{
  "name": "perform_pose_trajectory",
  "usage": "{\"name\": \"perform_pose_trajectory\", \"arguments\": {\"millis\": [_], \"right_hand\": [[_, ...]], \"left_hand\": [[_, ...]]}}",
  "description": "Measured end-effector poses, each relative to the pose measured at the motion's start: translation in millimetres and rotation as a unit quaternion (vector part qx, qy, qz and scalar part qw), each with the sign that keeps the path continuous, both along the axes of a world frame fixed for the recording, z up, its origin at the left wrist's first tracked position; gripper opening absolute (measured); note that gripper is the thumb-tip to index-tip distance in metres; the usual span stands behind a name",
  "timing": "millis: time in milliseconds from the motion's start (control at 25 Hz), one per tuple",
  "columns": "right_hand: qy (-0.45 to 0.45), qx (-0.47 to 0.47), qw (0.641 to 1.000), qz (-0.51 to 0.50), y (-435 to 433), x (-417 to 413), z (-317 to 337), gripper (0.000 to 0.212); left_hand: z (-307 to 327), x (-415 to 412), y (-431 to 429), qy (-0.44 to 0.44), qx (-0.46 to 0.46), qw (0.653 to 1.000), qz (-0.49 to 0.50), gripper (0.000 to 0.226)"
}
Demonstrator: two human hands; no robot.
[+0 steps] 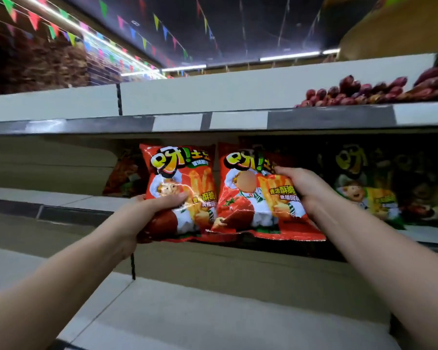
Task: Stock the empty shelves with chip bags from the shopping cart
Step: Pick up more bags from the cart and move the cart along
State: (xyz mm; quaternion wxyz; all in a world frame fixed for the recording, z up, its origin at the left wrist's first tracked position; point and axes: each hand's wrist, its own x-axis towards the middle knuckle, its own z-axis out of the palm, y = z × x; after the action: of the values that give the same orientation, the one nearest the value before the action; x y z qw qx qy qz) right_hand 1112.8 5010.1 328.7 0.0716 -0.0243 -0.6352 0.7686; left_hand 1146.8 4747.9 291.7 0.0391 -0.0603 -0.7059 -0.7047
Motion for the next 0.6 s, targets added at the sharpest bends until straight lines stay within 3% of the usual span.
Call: {"name": "perform_pose_trajectory", "arguments": {"millis": [200, 360, 480, 600], "right_hand": [[0.047, -0.027, 0.996, -0.065, 18.5, -31.4, 13.8, 0.019], [0.149, -0.023, 0.982, -0.111, 18.9, -51.7, 5.5, 0.003], [0.178, -0.016, 0.973, -0.143, 15.7, -63.0, 0.0, 0.026], [0.173, 0.100, 0.953, -0.230, 14.1, -67.3, -4.7, 0.041]], "left_hand": [[13.5, -36.5, -10.6, 0.000, -0.021, 1.000, 0.018, 0.050], [12.6, -70.7, -17.0, -0.004, 0.002, 1.000, 0.002, 0.056], [7.2, -97.8, -12.6, -0.005, 0.011, 1.000, -0.017, 0.056], [5.0, -127.8, -9.3, -0.001, 0.000, 0.999, -0.038, 0.078]]}}
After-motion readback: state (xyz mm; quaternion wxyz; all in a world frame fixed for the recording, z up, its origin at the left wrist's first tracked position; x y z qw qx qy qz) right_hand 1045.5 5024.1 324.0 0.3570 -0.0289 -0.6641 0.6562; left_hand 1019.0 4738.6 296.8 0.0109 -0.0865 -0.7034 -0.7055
